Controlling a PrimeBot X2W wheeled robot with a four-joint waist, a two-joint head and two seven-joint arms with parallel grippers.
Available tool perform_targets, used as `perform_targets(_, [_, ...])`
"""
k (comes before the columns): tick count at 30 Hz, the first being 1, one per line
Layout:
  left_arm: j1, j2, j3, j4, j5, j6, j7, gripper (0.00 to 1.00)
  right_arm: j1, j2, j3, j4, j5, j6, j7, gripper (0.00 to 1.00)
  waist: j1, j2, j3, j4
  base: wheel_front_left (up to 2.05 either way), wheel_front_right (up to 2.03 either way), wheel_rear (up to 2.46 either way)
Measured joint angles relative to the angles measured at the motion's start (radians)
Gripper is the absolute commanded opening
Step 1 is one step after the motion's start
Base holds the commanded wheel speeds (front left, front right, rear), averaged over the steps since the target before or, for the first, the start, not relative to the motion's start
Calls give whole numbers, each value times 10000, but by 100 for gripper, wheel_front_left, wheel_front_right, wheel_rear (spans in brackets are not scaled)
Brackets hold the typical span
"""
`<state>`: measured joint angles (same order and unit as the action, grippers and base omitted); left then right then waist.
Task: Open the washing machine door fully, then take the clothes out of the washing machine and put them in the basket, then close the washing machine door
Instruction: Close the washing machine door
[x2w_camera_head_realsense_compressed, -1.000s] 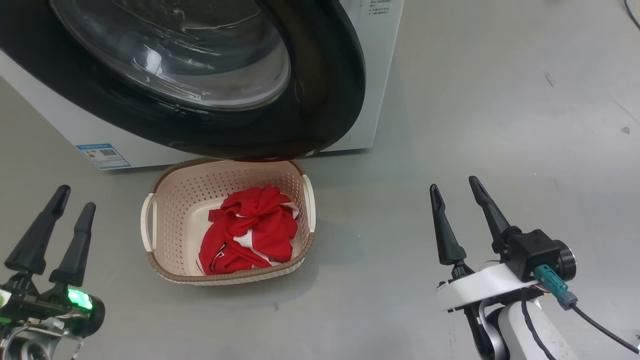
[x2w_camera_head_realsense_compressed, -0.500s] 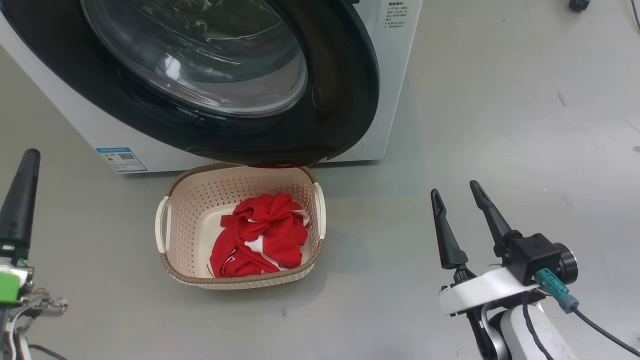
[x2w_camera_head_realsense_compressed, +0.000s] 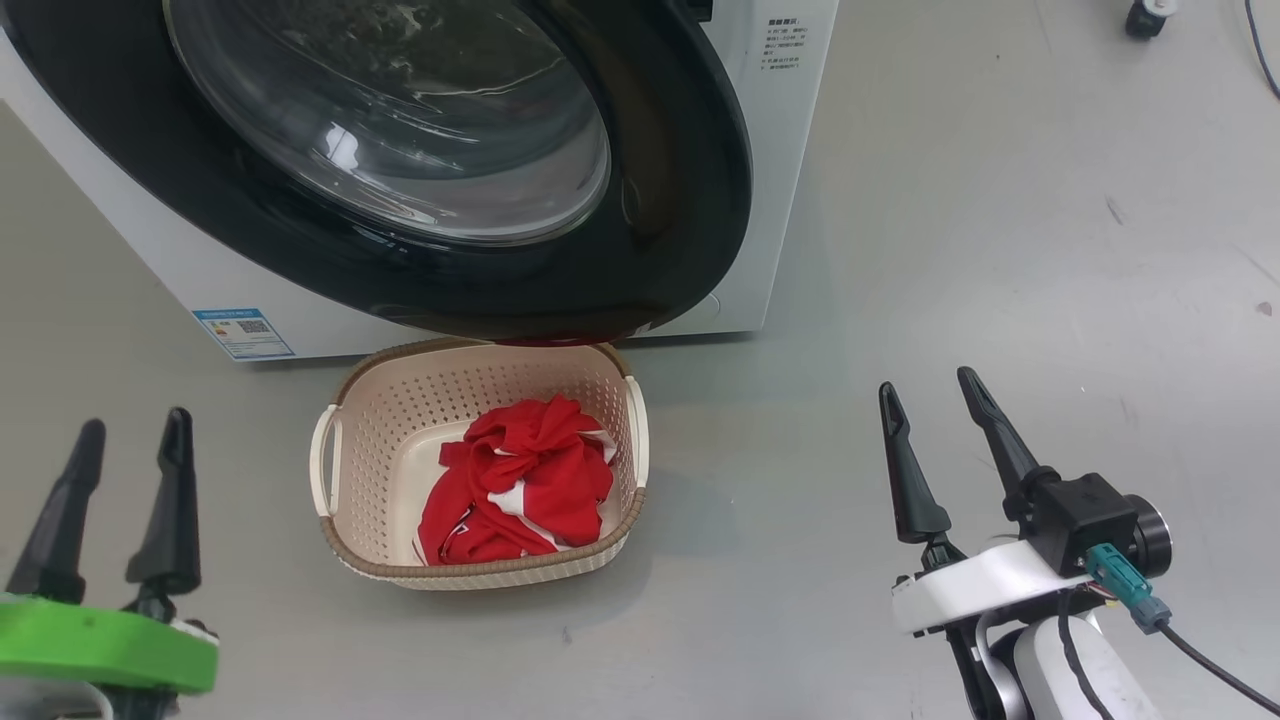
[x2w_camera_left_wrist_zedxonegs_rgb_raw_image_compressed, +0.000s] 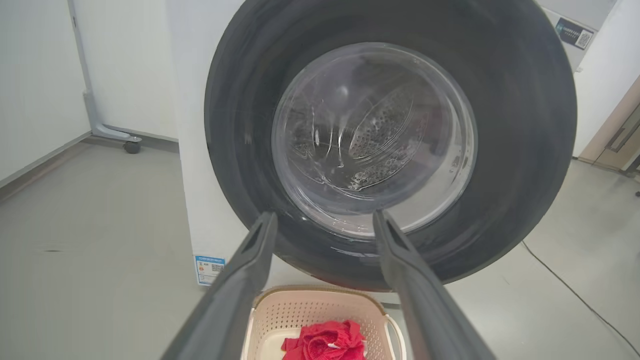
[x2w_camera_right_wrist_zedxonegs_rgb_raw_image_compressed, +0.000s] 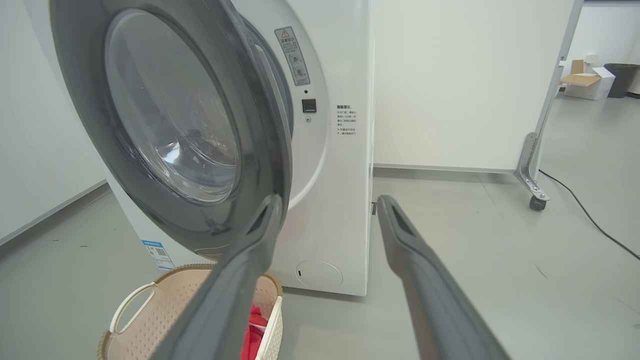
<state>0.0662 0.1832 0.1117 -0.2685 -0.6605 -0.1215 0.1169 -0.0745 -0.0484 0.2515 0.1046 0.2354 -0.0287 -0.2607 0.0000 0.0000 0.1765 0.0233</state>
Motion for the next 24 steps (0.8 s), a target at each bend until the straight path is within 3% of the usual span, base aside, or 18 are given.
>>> perform_targets(12, [636, -380, -895, 1384, 2184, -23, -1632, 100, 606, 13, -174, 107, -79, -50, 0, 100, 0, 0, -404, 89, 0, 0, 0])
perform_targets(24, [926, -765, -1457, 2309, 2859, 370, -2550, 100, 1163, 33, -109, 428, -75, -109, 2, 100, 0, 0, -1100, 153, 0, 0, 0])
